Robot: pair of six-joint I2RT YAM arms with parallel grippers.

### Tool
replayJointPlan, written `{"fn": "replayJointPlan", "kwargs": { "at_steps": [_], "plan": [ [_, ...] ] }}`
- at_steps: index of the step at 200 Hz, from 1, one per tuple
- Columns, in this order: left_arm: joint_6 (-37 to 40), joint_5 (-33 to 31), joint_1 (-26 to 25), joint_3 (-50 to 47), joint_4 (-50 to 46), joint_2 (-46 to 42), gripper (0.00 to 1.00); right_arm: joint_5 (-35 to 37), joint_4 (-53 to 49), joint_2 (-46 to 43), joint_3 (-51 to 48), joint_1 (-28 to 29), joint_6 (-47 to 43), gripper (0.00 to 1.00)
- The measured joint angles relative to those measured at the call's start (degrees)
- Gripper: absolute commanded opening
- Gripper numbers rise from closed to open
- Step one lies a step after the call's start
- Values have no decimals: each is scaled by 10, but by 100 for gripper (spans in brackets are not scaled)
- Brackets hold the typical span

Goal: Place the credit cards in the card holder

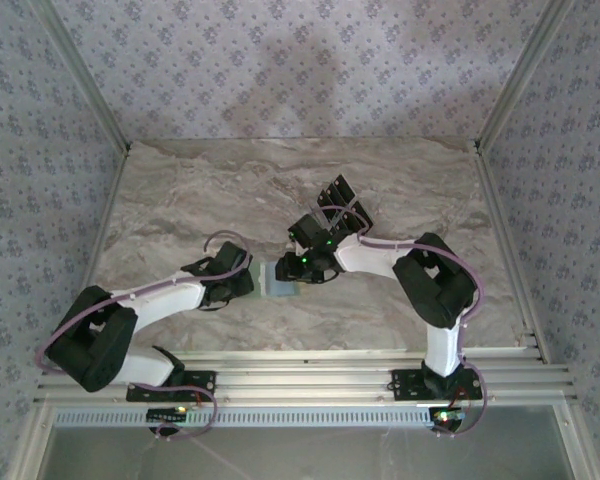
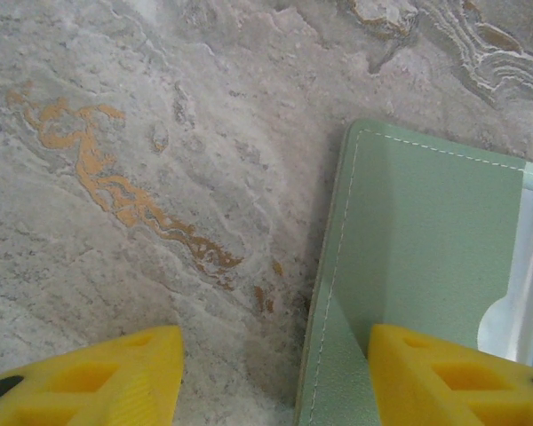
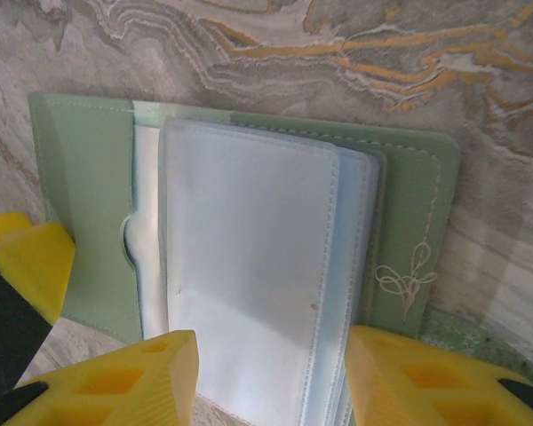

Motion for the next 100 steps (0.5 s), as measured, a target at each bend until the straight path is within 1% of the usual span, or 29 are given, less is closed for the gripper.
{"fn": "replayJointPlan", "kwargs": {
  "at_steps": [100],
  "plan": [
    [7, 0, 0, -2, 2, 0, 58, 0, -15, 2, 9, 11, -13, 49]
  ]
}}
